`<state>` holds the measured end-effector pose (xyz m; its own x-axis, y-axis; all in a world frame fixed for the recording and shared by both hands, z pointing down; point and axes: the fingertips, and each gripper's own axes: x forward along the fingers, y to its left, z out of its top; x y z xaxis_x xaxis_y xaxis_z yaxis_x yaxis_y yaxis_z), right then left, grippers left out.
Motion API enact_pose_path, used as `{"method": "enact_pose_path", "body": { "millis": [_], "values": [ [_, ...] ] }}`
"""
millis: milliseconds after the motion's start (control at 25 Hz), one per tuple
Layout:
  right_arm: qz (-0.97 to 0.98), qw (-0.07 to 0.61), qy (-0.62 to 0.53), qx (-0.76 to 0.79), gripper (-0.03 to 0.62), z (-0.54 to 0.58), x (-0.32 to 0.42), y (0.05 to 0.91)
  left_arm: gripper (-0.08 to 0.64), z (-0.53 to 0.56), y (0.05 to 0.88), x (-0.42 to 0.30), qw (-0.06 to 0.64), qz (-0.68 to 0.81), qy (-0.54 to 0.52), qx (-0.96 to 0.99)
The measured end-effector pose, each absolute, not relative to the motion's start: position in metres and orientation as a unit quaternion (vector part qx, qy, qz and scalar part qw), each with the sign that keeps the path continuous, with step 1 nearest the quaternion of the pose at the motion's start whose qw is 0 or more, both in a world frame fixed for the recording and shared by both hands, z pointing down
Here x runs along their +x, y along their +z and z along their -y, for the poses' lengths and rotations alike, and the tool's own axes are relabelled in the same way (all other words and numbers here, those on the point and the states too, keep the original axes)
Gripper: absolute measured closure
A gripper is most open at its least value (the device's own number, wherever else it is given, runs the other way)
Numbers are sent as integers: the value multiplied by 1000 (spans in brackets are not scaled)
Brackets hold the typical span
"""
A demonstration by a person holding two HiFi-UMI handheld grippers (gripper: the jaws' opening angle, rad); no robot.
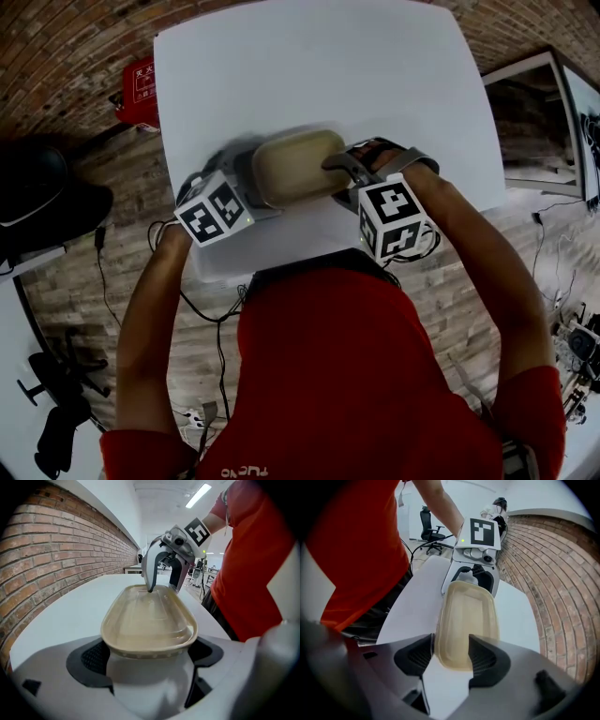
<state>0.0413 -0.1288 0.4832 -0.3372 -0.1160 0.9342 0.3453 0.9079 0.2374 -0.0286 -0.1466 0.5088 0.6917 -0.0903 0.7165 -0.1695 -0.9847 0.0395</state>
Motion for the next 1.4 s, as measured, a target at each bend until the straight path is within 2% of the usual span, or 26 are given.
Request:
{"method": "enact_pose_path", "body": {
  "millis": [360,600,960,1080,1400],
  "values": [
    [786,599,-53,-146,362,124,41,469,55,144,509,-27,48,64,388,918],
    [786,589,-176,-72,334,125,33,473,55,147,509,-28,56,63,389,917],
    [764,554,-327,45,308,119,-41,485,55,147,508,-30,60,67,384,919],
    [775,557,-295,38,314,118,-47,489,55,146,509,-31,54,66,385,919],
    [840,530,-118,-12,354,109,-47,477,55,144,508,-31,40,72,371,925]
  ]
}}
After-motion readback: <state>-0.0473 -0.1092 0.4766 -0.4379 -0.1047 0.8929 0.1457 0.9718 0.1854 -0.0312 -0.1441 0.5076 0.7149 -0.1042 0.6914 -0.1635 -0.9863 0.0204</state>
